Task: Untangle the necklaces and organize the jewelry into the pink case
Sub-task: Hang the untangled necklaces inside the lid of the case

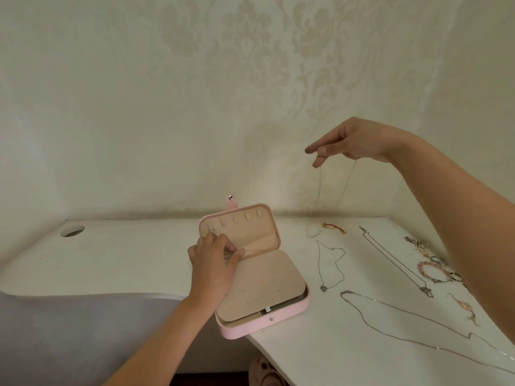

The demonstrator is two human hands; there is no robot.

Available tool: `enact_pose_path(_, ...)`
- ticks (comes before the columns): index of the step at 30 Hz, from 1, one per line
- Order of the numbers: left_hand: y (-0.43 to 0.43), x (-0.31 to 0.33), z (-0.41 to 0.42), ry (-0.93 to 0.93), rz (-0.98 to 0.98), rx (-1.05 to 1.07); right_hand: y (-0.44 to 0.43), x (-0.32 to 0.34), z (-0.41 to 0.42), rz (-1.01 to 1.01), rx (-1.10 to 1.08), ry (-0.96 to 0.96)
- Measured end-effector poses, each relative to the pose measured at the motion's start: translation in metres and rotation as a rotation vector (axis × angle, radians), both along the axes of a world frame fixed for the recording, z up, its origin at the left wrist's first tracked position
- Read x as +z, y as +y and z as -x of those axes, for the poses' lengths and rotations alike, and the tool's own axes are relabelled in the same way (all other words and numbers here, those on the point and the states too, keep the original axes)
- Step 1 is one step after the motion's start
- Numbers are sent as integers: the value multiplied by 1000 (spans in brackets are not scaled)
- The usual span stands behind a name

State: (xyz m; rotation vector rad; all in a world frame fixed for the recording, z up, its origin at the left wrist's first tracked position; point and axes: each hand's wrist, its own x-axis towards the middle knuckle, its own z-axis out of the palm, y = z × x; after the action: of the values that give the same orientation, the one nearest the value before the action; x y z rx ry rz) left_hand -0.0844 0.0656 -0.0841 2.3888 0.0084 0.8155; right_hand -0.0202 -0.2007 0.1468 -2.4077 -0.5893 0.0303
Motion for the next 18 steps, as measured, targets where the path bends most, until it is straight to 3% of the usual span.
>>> enact_pose_path(8,-2,3,1,32,0,-23,58,8,18,-186,200,-98)
enact_pose_path(13,-1,3,1,39,-39,-12,86,3,19,-288,290,-63)
enact_pose_path(18,0,2,0,33,-23,-18,104,-16,11,-250,327,-68)
